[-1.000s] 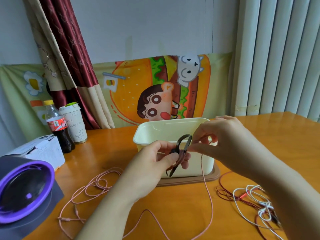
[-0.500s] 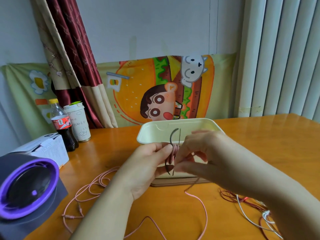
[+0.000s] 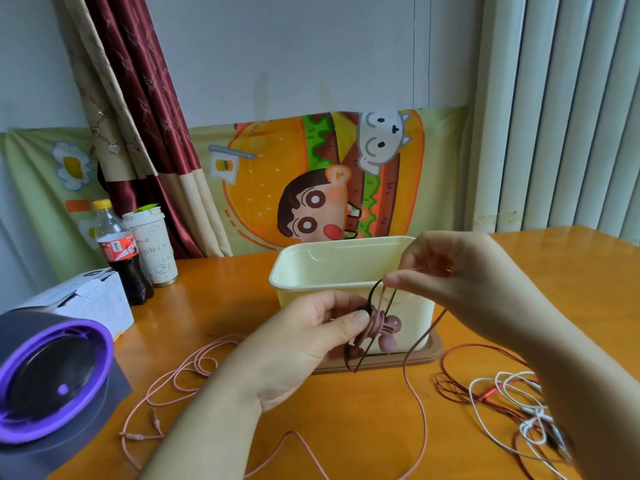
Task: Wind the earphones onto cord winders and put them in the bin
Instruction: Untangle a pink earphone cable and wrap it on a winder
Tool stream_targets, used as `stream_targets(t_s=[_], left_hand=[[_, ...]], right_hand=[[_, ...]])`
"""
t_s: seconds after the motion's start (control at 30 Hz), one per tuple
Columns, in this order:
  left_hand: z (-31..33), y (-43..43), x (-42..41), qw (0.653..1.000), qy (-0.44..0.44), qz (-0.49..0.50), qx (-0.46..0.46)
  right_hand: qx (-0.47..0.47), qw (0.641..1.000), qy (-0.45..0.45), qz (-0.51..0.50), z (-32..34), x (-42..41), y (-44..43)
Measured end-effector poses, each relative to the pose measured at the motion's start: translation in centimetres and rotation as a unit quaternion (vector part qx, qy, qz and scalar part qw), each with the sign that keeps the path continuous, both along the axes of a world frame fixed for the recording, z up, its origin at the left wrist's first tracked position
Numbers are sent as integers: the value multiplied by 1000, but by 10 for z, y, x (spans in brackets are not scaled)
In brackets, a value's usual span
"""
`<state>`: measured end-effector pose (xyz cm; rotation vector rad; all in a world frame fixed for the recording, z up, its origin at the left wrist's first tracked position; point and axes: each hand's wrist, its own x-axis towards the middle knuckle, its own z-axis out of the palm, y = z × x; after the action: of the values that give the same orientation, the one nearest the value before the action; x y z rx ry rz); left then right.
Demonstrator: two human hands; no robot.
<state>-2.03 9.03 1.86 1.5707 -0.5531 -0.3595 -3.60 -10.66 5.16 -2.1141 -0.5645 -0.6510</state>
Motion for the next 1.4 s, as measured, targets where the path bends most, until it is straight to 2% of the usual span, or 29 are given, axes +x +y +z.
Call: stream_targets(t_s=[0.13,0.37,0.57,0.67,0.73,0.8,0.87,0.93,1.0,1.13,1.27,1.4], left_hand=[[2,2,1,1000,10,-3,-16],[6,7,-2,1000,-7,-6,-2],[12,3,-7,996,20,-48,-71],[9,2,-2,991,26,-45,-124],[6,1,2,984,45,-22,-169],[4,2,8,974,80,2,-212],[2,3,16,959,118,14,-258],[-1,3,24,949,142,38,-279],[-3,3,30,945,152,68,-282],[-1,7,27,943,145,128,-272],[-1,12,22,955,137,187,-187],[2,8,15,952,147,194,-187]], right_hand=[[88,992,67,66,-9,10,-5],[169,965,140,146,-23,24,-13],[261,890,241,286,-36,31,-9],[276,876,266,291,-45,30,10],[273,894,263,240,-52,31,24],[211,936,230,164,-53,28,31],[95,973,182,105,-49,25,34],[-28,985,157,69,-50,23,36],[-123,980,155,40,-52,22,38],[-210,967,140,21,-50,18,38],[-249,959,137,9,-48,12,44],[-285,945,158,-7,-45,5,51]])
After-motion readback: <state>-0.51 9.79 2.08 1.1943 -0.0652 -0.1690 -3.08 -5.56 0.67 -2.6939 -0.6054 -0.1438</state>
